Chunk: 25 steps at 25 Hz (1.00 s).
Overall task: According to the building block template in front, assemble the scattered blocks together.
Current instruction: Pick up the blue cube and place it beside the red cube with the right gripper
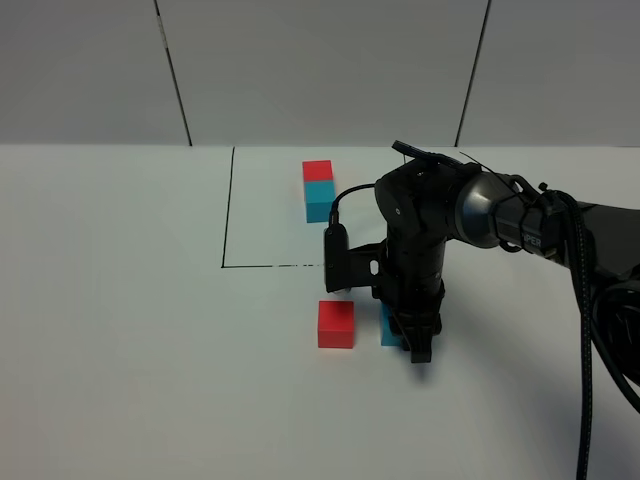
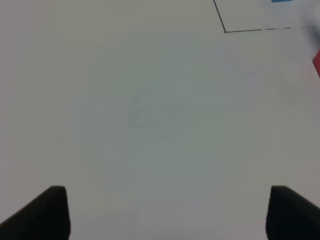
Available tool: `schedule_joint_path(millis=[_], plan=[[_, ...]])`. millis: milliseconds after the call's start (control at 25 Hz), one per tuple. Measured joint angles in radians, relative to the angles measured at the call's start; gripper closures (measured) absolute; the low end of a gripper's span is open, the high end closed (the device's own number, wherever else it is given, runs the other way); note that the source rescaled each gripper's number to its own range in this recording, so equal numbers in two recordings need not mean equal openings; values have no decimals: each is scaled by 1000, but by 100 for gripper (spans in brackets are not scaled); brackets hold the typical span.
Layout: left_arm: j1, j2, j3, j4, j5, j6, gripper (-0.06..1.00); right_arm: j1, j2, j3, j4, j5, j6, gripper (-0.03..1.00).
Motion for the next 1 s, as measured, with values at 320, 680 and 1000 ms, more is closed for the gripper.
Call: schedule_joint_path(millis=[320,680,1000], plan=[[0,0,0,0,0,0,26,18,1,0,31,-24,0,97],[0,0,0,0,0,0,26,34,2,-8,72,-56,0,97],[0,0,0,0,0,0,26,34,11,-13,75,-54,0,97]])
